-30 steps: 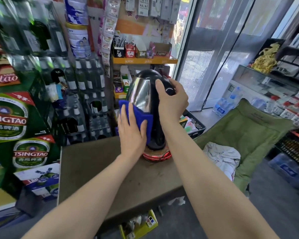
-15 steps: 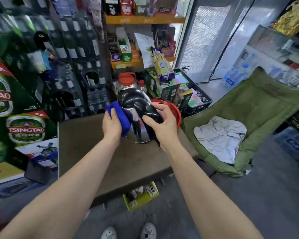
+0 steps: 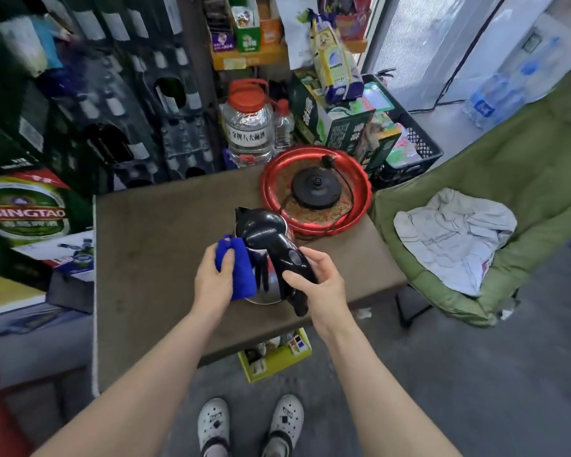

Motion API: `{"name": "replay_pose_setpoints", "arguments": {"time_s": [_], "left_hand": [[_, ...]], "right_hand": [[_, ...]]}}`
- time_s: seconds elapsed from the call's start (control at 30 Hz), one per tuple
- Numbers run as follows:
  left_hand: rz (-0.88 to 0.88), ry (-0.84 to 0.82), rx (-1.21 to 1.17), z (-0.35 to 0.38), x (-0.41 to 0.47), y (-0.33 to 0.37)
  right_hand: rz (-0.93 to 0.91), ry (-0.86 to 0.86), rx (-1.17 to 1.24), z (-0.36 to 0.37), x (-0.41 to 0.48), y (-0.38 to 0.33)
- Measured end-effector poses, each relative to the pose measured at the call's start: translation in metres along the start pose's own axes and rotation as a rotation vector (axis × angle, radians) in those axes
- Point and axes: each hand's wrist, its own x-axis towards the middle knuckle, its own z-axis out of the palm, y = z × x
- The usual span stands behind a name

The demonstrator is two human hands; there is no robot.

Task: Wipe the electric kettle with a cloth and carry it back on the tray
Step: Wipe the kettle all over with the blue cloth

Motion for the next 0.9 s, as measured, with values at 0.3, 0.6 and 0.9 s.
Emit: {"name": "replay_pose_setpoints", "arguments": {"time_s": [0.3, 0.6, 0.9], "left_hand": [[-0.052, 0.016, 0.060, -0.012, -0.020, -0.019], [0.077, -0.188, -0.049, -0.017, -0.069, 0.038], [0.445, -0.015, 0.645, 0.027, -0.071, 0.071]], "right_hand": [[0.066, 0.018, -0.101, -0.012, -0.020, 0.011], [-0.212, 0.024, -0.635, 0.039, -0.064, -0.032], [-0.072, 0.214, -0.230, -0.019, -0.035, -0.062]]}}
